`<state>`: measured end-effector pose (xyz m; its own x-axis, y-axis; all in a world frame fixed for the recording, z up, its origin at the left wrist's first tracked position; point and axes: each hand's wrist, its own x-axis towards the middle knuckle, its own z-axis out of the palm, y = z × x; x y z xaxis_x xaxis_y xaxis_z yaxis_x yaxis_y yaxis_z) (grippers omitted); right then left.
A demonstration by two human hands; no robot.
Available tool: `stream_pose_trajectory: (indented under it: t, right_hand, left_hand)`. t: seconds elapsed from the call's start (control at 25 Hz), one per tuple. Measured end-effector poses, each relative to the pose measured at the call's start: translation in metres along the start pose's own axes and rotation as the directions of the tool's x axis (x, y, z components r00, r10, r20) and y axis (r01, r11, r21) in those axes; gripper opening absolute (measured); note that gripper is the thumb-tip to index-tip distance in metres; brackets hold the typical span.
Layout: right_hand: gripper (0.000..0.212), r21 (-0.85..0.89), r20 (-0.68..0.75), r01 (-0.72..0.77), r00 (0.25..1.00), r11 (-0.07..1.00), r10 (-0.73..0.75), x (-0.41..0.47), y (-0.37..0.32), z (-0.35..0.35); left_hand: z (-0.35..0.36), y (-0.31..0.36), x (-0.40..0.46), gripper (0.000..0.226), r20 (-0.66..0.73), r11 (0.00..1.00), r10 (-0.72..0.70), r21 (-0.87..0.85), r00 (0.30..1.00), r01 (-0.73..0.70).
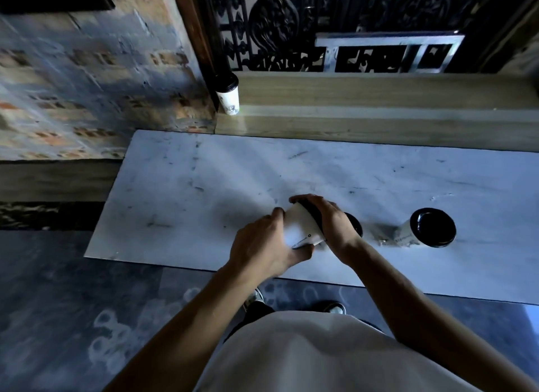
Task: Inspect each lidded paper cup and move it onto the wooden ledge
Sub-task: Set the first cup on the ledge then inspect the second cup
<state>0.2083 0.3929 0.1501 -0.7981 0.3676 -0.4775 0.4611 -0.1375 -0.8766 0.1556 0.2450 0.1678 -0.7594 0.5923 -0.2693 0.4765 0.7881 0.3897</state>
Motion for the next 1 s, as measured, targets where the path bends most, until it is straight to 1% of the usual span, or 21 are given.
stream_pose_trajectory:
  t: [0.12, 0.24, 0.32, 0.4, 0.48, 0.52, 0.56, 0.6, 0.68, 0.72, 0.76, 0.8, 0.88, 0.92, 0.96, 1.0]
  right_hand:
    - [0.040, -0.149, 0.061, 0.047, 0.997, 0.988, -0.038, 0.013, -0.009, 0.006]
    - [0.041, -0.155, 0.036, 0.056, 0.998, 0.986, -0.051, 0.020, -0.015, 0.017]
    - [0.039, -0.121, -0.030, 0.053, 0.998, 0.991, -0.057, 0.023, -0.015, 0.026]
    - [0.040, -0.050, -0.097, 0.028, 0.995, 0.998, -0.032, 0.026, -0.017, 0.036]
    - [0.047, 0.109, -0.069, -0.037, 0.997, 0.993, 0.045, 0.030, -0.020, 0.041]
    - [0.049, 0.212, -0.037, -0.068, 0.996, 0.975, 0.077, 0.030, -0.023, 0.042]
    - [0.049, 0.281, -0.006, -0.082, 0.996, 0.956, 0.087, 0.030, -0.023, 0.042]
    - [0.047, 0.304, 0.021, -0.076, 0.997, 0.950, 0.073, 0.028, -0.025, 0.041]
    - [0.034, 0.246, 0.048, 0.004, 0.999, 0.969, -0.016, 0.023, -0.030, 0.035]
    - [0.033, 0.290, 0.049, 0.001, 0.999, 0.957, -0.016, 0.022, -0.033, 0.031]
    - [0.036, 0.308, 0.059, -0.023, 0.998, 0.951, 0.005, 0.024, -0.035, 0.029]
    - [0.039, 0.364, 0.057, -0.044, 0.998, 0.930, 0.025, 0.026, -0.037, 0.026]
    - [0.042, 0.440, 0.053, -0.026, 0.999, 0.898, 0.003, 0.029, -0.037, 0.024]
    - [0.045, 0.465, 0.019, -0.020, 1.000, 0.885, 0.013, 0.029, -0.037, 0.026]
    - [0.048, 0.423, -0.021, 0.016, 1.000, 0.906, -0.008, 0.029, -0.035, 0.030]
    - [0.046, 0.405, -0.033, 0.047, 0.999, 0.913, -0.037, 0.026, -0.033, 0.035]
  left_hand:
    - [-0.003, -0.013, 0.006, 0.065, -0.032, 0.998, 0.011, -0.058, 0.999, -0.013]
    - [-0.004, -0.021, 0.010, 0.067, -0.070, 0.993, 0.026, -0.111, 0.997, -0.034]
    - [-0.006, -0.025, 0.013, 0.069, -0.070, 0.989, 0.016, -0.145, 0.997, -0.026]
    - [-0.009, -0.033, 0.014, 0.071, -0.029, 0.976, -0.018, -0.217, 0.999, 0.011]
    - [-0.011, -0.043, 0.013, 0.068, 0.008, 0.935, -0.064, -0.350, 0.998, 0.063]
    - [-0.012, -0.047, 0.012, 0.066, 0.015, 0.894, -0.095, -0.438, 0.995, 0.092]
    - [-0.014, -0.050, 0.012, 0.065, 0.020, 0.854, -0.122, -0.507, 0.992, 0.115]
    - [-0.015, -0.051, 0.012, 0.067, 0.016, 0.835, -0.122, -0.539, 0.992, 0.112]
    - [-0.017, -0.049, 0.013, 0.071, 0.022, 0.848, -0.081, -0.524, 0.996, 0.081]
    - [-0.018, -0.048, 0.014, 0.072, 0.038, 0.853, -0.068, -0.516, 0.997, 0.078]
    - [-0.017, -0.046, 0.015, 0.071, 0.056, 0.850, -0.069, -0.520, 0.996, 0.088]
    - [-0.017, -0.045, 0.016, 0.069, 0.065, 0.836, -0.079, -0.539, 0.995, 0.101]
    - [-0.015, -0.041, 0.020, 0.064, 0.045, 0.807, -0.109, -0.579, 0.993, 0.115]
    - [-0.014, -0.039, 0.022, 0.062, 0.029, 0.800, -0.118, -0.590, 0.993, 0.112]
    - [-0.013, -0.038, 0.024, 0.061, 0.020, 0.796, -0.126, -0.595, 0.992, 0.113]
    - [-0.013, -0.036, 0.026, 0.061, 0.020, 0.792, -0.130, -0.599, 0.991, 0.116]
